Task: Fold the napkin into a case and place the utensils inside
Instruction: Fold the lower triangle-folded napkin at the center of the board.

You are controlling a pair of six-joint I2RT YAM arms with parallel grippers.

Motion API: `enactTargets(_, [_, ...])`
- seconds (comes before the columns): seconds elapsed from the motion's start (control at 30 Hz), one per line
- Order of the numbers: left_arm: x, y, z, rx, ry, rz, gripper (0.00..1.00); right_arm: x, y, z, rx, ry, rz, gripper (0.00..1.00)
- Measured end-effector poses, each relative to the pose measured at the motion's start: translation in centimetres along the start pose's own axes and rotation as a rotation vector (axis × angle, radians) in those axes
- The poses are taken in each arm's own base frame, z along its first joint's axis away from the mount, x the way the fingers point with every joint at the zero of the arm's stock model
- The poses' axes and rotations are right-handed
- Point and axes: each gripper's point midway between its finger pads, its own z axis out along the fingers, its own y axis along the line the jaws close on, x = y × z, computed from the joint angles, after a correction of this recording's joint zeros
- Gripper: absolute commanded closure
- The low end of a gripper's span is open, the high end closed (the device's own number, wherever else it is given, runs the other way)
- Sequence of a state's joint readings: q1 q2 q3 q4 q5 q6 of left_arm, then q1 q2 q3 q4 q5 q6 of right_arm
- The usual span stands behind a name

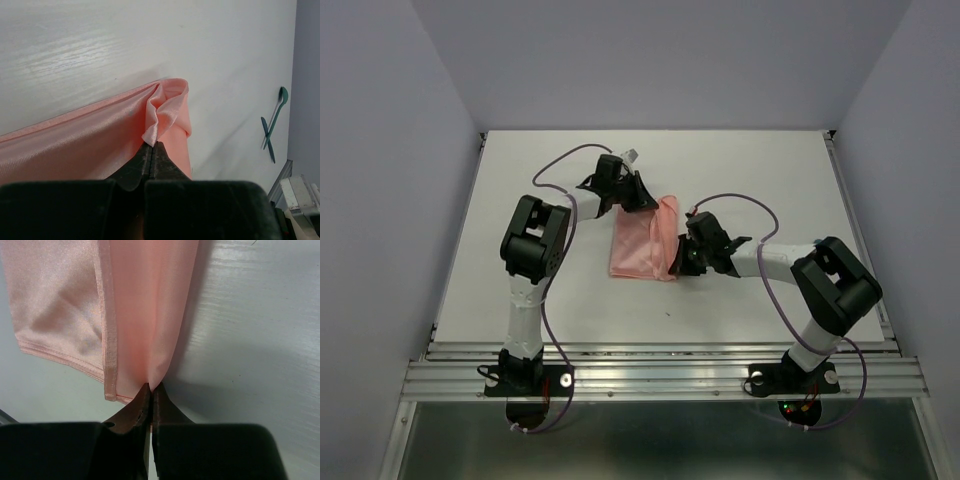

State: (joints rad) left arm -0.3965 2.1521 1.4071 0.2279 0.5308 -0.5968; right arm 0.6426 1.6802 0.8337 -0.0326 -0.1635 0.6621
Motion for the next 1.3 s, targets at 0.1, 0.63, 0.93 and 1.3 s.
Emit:
enactTargets(0.1, [-0.3,-0.4,0.6,0.022,0.007,0.012,1.00,-0.1,0.0,0.0,0.000,-0.003,-0.008,0.99])
enactTargets(0.63, [0.3,1.1,2.4,0.011,0.036,0.015,0.70,-0.7,-1.3,-1.0,0.075,-0.033,-0.062,0.45])
enactTargets(0.93, [-0.6,1.8,1.6,-0.062,0.009,0.063,0.58,-5.5,-1.4,-4.1,0.208,-0.178,-0.120,0.44])
enactTargets(1.3, [-1.0,2.4,0.5,-0.138,-0.001,0.093,0.53,-15.0,1.5,-4.2,0.228,-0.336,-0.119,0.48])
